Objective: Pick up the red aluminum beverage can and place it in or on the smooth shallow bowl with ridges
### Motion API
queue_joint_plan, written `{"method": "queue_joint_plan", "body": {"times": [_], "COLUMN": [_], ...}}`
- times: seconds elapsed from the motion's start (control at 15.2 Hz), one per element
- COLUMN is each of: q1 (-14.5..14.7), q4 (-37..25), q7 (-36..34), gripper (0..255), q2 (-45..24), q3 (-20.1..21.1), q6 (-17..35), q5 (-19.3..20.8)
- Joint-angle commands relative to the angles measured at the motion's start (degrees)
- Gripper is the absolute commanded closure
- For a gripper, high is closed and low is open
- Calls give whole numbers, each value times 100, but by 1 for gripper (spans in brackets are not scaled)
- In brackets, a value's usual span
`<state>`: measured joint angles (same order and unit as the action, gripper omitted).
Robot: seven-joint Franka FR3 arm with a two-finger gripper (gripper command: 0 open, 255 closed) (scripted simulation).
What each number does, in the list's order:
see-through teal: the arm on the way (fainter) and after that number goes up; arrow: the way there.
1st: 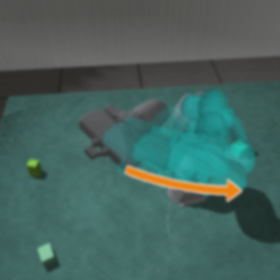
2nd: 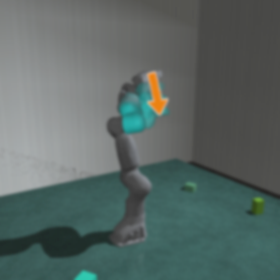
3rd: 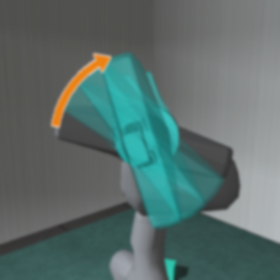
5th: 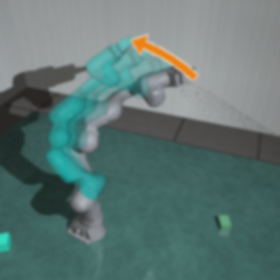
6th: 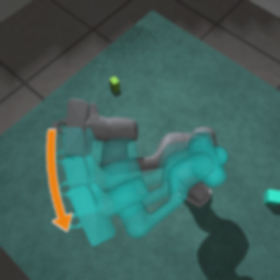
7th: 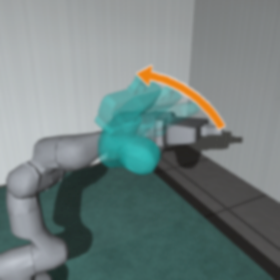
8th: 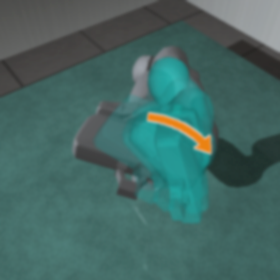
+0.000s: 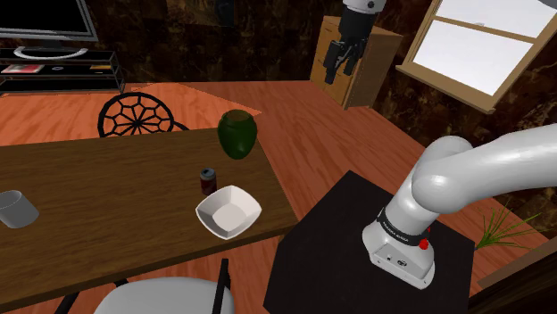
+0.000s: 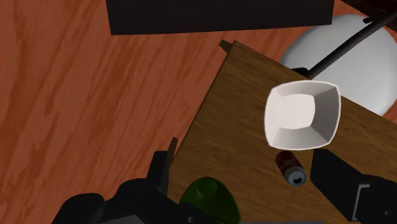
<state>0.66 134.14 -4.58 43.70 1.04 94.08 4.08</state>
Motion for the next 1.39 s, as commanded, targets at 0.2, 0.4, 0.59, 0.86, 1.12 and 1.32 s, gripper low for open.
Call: {"method": "queue_joint_plan", "body": {"times": [0.2,0.4,0.59,0.86,1.12,1.32], "q1": [51,98,141,190,230,258], "q4": [184,301,349,304,136,-70], "q7": [-140,-276,-409,-587,-774,-924], "gripper": [0,0,0,0,0,0], "q2": [-376,-815,-1309,-2043,-2842,-3472], "q3": [101,204,307,446,580,672], "q6": [527,1050,1562,2212,2804,3198], "q5": [-79,-145,-196,-232,-221,-176]}}
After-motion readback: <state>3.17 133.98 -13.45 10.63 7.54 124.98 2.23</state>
